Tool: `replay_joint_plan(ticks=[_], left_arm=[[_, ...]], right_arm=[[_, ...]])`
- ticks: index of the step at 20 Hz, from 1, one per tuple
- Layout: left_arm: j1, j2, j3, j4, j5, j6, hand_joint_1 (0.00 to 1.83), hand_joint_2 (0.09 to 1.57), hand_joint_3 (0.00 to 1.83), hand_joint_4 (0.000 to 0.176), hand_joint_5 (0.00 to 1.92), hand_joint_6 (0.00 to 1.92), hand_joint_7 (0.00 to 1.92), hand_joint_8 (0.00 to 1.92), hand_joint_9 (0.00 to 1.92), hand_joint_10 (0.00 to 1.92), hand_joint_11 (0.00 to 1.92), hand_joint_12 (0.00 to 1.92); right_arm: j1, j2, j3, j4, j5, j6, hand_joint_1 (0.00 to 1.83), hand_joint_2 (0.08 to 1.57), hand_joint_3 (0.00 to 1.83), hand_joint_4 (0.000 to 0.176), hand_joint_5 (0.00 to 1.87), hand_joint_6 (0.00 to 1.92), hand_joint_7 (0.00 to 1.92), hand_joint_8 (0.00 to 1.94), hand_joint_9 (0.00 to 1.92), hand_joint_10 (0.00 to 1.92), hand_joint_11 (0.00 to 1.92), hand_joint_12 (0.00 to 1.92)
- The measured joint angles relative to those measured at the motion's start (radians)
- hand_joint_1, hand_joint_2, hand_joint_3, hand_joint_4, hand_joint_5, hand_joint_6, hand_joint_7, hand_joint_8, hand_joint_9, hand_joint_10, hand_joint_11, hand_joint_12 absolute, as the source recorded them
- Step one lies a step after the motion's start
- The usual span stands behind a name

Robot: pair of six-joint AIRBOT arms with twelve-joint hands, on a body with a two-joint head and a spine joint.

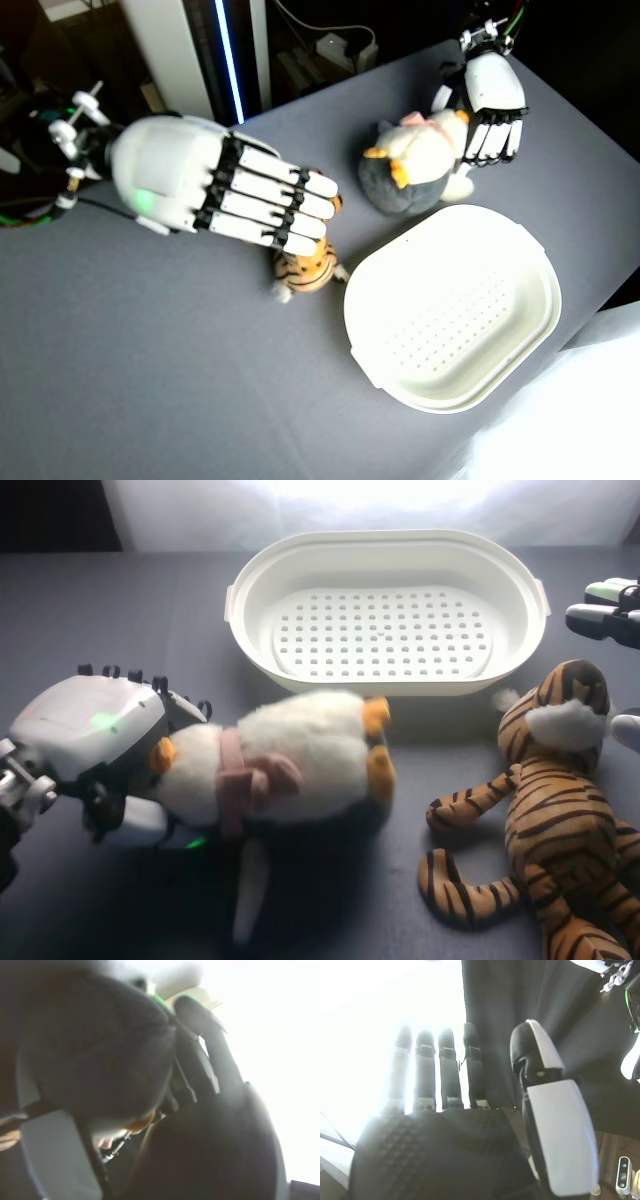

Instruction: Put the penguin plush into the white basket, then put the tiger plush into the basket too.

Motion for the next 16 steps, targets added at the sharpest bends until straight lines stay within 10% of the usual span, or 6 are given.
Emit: replay_joint_plan(ticks=[6, 8, 10, 14, 15, 16], left_arm=[[-0.045, 0.028, 0.01, 0.011, -0.175, -0.032, 1.19, 1.03, 0.0, 0.0, 1.17, 0.64, 0.88, 1.15, 0.66, 1.45, 0.47, 1.72], [-0.134, -0.024, 0.097, -0.06, -0.17, -0.031, 1.26, 1.05, 0.0, 0.0, 1.25, 0.39, 1.05, 1.0, 0.78, 0.95, 0.42, 1.37], [-0.189, -0.074, 0.164, -0.085, -0.111, -0.027, 1.26, 1.03, 0.0, 0.001, 1.29, 0.37, 1.1, 0.86, 0.84, 0.63, 0.29, 1.38], [-0.311, -0.182, 0.302, -0.141, 0.125, 0.04, 1.27, 1.03, 0.0, 0.0, 1.35, 0.23, 1.08, 0.92, 0.87, 0.59, 0.36, 1.52], [-0.334, -0.193, 0.323, -0.151, 0.169, 0.063, 1.21, 1.01, 0.01, 0.0, 1.28, 0.42, 1.01, 0.39, 0.79, 0.51, 0.22, 1.51], [-0.347, -0.195, 0.332, -0.156, 0.193, 0.077, 1.2, 0.99, 0.0, 0.0, 1.0, 0.14, 0.98, 0.14, 0.75, 0.36, 0.15, 1.33]], right_arm=[[0.0, -0.003, 0.005, 0.003, 0.0, 0.0, 0.66, 1.32, 0.0, 0.0, 0.43, 0.0, 0.29, 0.0, 0.31, 0.01, 0.19, 0.4], [0.0, -0.006, 0.008, 0.001, 0.0, 0.0, 0.65, 1.31, 0.0, 0.0, 0.44, 0.0, 0.29, 0.0, 0.33, 0.01, 0.23, 0.42], [0.0, -0.006, 0.008, 0.0, 0.0, 0.0, 0.62, 1.31, 0.0, 0.0, 0.44, 0.0, 0.3, 0.0, 0.33, 0.01, 0.25, 0.42], [0.0, -0.008, 0.011, -0.005, 0.0, 0.0, 0.61, 1.31, 0.0, 0.0, 0.45, 0.0, 0.3, 0.0, 0.28, 0.0, 0.15, 0.4], [0.0, -0.008, 0.011, -0.005, 0.0, 0.0, 0.63, 1.31, 0.0, 0.0, 0.45, 0.0, 0.3, 0.0, 0.28, 0.0, 0.14, 0.4], [0.0, -0.008, 0.012, -0.006, -0.001, 0.0, 0.64, 1.31, 0.0, 0.0, 0.45, 0.0, 0.31, 0.0, 0.28, 0.0, 0.11, 0.45]])
